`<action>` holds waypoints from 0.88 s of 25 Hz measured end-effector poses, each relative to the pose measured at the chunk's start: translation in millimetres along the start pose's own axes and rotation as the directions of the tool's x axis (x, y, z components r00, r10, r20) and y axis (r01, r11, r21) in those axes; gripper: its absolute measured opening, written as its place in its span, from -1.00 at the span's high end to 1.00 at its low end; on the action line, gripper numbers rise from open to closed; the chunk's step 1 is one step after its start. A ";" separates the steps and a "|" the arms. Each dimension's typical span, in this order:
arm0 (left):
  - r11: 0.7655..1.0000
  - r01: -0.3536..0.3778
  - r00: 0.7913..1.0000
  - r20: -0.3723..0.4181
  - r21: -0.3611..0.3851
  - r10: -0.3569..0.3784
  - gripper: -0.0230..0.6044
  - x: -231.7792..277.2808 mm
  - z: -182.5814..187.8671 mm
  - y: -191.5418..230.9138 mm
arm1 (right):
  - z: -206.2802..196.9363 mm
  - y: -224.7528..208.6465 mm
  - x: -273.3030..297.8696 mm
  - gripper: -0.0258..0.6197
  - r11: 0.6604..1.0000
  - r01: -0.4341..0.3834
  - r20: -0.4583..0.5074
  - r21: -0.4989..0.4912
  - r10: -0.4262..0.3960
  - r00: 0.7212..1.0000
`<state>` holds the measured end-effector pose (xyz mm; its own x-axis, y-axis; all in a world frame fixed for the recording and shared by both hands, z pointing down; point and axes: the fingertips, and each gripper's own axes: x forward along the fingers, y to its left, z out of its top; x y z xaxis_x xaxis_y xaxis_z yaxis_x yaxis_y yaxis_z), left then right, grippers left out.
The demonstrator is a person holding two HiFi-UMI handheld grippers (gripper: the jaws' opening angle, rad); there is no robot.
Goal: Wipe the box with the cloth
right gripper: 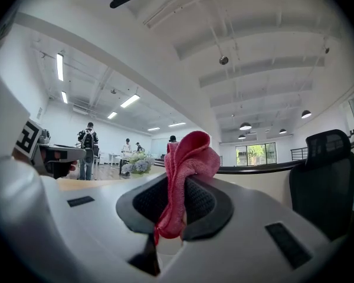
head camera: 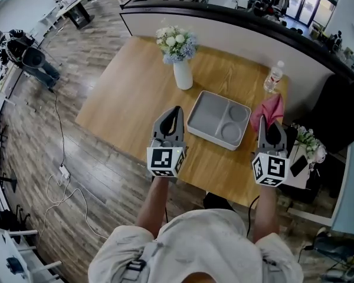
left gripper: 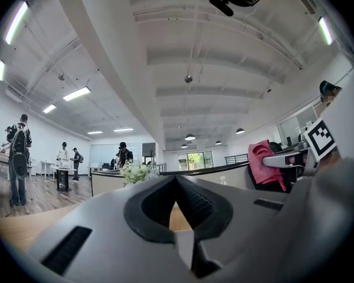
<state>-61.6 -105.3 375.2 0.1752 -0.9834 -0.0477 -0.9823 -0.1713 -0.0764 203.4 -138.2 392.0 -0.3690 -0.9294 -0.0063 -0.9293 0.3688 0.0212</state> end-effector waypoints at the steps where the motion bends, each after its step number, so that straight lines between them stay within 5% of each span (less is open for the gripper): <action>1: 1.000 0.003 1.000 -0.001 0.001 -0.003 0.88 7.2 -0.5 -1.2 | -1.5 -4.4 4.4 0.71 1.000 0.002 -0.003 0.004 -0.002 1.000; 22: 0.995 0.097 0.995 -0.019 -0.017 -0.097 0.88 130.8 -18.2 -45.9 | -20.7 -71.8 68.3 0.72 0.999 -0.015 -0.010 0.042 0.015 1.000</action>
<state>5.2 -227.2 390.6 0.2684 -0.9631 -0.0214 -0.9617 -0.2666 -0.0633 245.3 -228.4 410.8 -0.3830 -0.9237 0.0042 -0.9236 0.3828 -0.0203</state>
